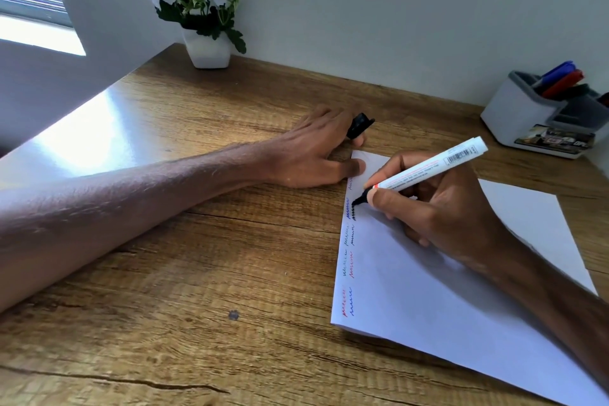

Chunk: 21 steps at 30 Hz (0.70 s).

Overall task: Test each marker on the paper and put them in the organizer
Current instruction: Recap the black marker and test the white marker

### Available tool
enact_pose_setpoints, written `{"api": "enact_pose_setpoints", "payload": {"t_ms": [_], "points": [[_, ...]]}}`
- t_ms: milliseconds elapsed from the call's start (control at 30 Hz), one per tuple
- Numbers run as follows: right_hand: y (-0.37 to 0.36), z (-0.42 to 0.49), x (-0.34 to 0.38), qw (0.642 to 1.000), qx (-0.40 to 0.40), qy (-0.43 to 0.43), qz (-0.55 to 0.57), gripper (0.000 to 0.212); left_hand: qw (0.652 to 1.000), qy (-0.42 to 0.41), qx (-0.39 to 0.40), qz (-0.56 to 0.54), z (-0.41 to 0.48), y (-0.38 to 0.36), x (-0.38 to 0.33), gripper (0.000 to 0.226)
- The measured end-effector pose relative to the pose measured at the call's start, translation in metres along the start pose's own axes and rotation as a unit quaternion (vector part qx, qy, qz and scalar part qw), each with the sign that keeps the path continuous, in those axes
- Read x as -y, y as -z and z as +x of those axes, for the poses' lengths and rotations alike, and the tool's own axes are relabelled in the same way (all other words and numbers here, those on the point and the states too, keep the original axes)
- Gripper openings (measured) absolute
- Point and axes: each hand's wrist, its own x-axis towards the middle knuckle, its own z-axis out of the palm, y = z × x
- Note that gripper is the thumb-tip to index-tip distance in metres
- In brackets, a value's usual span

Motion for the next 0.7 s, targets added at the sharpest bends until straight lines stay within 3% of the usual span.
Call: {"api": "enact_pose_setpoints", "payload": {"t_ms": [333, 533, 700], "points": [[0.000, 0.001, -0.003, 1.000, -0.014, -0.019, 0.010, 0.007, 1.000, -0.011, -0.009, 0.003, 0.002, -0.002, 0.002, 0.031], [0.005, 0.002, -0.008, 0.984, -0.096, -0.058, 0.140, 0.002, 1.000, -0.003, 0.001, 0.002, 0.002, -0.001, 0.003, 0.035], [0.014, 0.006, -0.010, 0.974, -0.128, -0.044, 0.181, 0.009, 1.000, 0.007, 0.007, 0.001, 0.001, 0.000, 0.002, 0.039]]}}
